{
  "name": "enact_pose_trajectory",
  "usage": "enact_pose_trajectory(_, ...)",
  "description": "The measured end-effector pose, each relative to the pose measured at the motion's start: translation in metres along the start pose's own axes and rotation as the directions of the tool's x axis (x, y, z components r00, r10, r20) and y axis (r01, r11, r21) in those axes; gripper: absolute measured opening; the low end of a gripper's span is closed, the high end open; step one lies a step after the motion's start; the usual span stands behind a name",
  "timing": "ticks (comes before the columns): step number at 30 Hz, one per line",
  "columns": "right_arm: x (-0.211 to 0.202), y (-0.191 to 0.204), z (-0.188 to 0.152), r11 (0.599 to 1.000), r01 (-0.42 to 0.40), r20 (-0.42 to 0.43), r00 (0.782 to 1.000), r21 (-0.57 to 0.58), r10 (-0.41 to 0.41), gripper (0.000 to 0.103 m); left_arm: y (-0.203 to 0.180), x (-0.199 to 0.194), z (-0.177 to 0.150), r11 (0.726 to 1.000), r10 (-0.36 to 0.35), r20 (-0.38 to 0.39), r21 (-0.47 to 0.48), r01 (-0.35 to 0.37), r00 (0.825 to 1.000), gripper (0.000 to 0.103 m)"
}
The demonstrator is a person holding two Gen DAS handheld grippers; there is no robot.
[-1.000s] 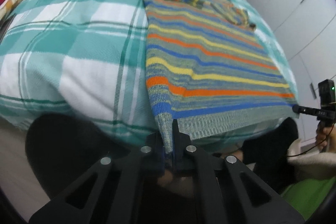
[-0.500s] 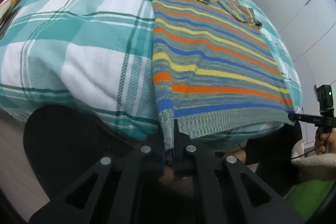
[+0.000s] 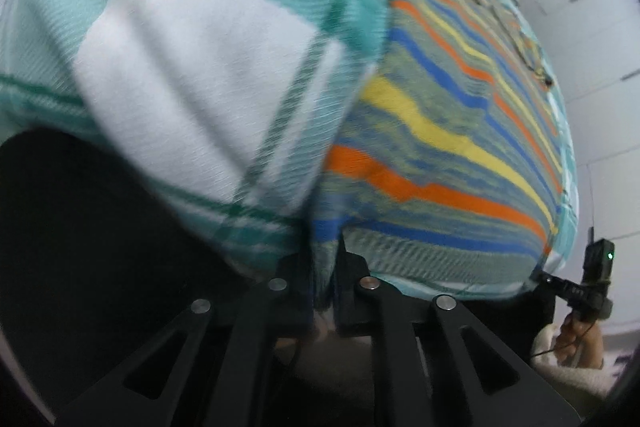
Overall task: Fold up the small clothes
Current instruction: 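Lift the hem with both tools and fold it up over the cardigan body, then open both tools and release the folded hem onto the cardigan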
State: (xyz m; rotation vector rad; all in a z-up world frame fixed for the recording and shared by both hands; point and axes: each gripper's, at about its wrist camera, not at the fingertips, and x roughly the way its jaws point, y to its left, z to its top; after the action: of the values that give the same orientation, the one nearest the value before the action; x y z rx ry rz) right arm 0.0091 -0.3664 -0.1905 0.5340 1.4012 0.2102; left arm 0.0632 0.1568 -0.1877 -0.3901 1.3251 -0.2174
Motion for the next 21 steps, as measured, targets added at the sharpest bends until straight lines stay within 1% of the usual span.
enact_pose_trajectory(3,-0.011,0.001,-0.007,1.000,0.003,0.004,1.000,0.009,-0.004,0.006,0.005,-0.017,-0.011,0.991,0.132,0.005,0.018,-0.132,0.991,0.009)
enact_pose_trajectory(5,-0.017,0.001,-0.012,1.000,0.021,0.005,1.000,0.002,-0.021,0.007,0.009,-0.032,-0.016,0.990,0.143,0.014,0.010,-0.143,0.990,0.009)
enact_pose_trajectory(7,-0.029,0.003,-0.017,0.998,0.059,0.013,0.998,-0.010,-0.059,0.010,0.010,-0.053,-0.021,0.986,0.164,0.055,0.009,-0.164,0.985,0.009)
enact_pose_trajectory(8,-0.036,0.005,-0.019,0.996,0.083,0.028,0.996,-0.026,-0.082,0.010,0.008,-0.065,-0.020,0.986,0.167,0.092,0.013,-0.169,0.982,0.009)
enact_pose_trajectory(10,-0.055,0.013,-0.018,0.988,0.136,0.081,0.988,-0.070,-0.130,0.010,0.000,-0.082,-0.016,0.989,0.138,0.168,0.029,-0.145,0.976,0.009)
enact_pose_trajectory(11,-0.064,0.017,-0.015,0.985,0.149,0.109,0.984,-0.089,-0.139,0.010,-0.008,-0.089,-0.012,0.992,0.107,0.202,0.049,-0.119,0.974,0.009)
enact_pose_trajectory(12,-0.072,0.025,-0.011,0.981,0.155,0.142,0.980,-0.117,-0.138,0.010,-0.018,-0.093,-0.007,0.993,0.067,0.227,0.080,-0.087,0.972,0.009)
enact_pose_trajectory(13,-0.079,0.038,-0.003,0.975,0.150,0.177,0.977,-0.163,-0.121,0.010,-0.031,-0.093,0.000,0.991,0.021,0.249,0.122,-0.052,0.968,0.012)
enact_pose_trajectory(14,-0.081,0.046,0.004,0.970,0.142,0.193,0.976,-0.197,-0.104,0.010,-0.041,-0.090,0.007,0.987,-0.008,0.258,0.156,-0.034,0.966,0.015)
enact_pose_trajectory(16,-0.078,0.067,0.017,0.955,0.117,0.216,0.975,-0.272,-0.057,0.010,-0.065,-0.074,0.021,0.971,-0.059,0.253,0.237,-0.003,0.966,0.030)
enact_pose_trajectory(17,-0.071,0.076,0.024,0.947,0.108,0.222,0.974,-0.304,-0.039,0.010,-0.076,-0.058,0.027,0.963,-0.066,0.244,0.269,-0.002,0.967,0.030)
enact_pose_trajectory(18,-0.058,0.085,0.034,0.938,0.105,0.219,0.975,-0.331,-0.032,0.010,-0.080,-0.046,0.032,0.962,-0.060,0.231,0.271,-0.005,0.971,0.032)
enact_pose_trajectory(19,-0.048,0.086,0.040,0.938,0.106,0.210,0.977,-0.331,-0.037,0.010,-0.081,-0.028,0.039,0.965,-0.048,0.195,0.262,-0.005,0.980,0.036)
enact_pose_trajectory(20,-0.037,0.084,0.045,0.945,0.105,0.193,0.980,-0.308,-0.047,0.010,-0.079,-0.013,0.041,0.968,-0.023,0.162,0.249,-0.018,0.987,0.036)
enact_pose_trajectory(21,-0.025,0.075,0.050,0.954,0.110,0.153,0.986,-0.278,-0.069,0.010,-0.077,-0.007,0.040,0.967,-0.009,0.155,0.252,-0.031,0.988,0.036)
